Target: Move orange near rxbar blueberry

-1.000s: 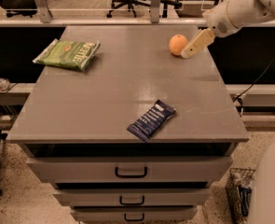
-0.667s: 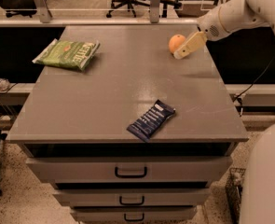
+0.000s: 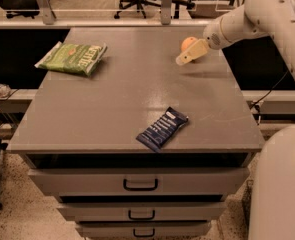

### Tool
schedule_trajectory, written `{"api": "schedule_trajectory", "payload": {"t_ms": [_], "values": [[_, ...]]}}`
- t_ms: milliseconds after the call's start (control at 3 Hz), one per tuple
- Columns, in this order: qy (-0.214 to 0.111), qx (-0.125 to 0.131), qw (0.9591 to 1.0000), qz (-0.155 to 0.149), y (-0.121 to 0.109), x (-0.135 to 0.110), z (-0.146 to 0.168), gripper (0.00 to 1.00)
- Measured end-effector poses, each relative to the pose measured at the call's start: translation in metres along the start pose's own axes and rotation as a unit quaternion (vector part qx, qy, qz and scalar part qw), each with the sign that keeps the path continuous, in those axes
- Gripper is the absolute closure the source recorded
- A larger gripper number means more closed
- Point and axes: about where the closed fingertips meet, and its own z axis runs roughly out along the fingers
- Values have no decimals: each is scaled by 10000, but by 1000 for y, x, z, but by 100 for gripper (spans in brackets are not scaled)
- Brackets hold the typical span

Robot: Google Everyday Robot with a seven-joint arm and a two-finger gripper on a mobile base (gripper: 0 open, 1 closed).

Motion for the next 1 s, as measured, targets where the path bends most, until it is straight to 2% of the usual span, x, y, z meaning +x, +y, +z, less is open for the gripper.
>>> {"api": "schedule_trajectory", "payload": {"t_ms": [333, 667, 1000], "values": [[-2, 56, 9994, 327, -6, 7, 14, 18], [-110, 81, 9988, 475, -12, 4, 16, 47], [-259, 37, 9985, 479, -11, -8, 4, 72]]}}
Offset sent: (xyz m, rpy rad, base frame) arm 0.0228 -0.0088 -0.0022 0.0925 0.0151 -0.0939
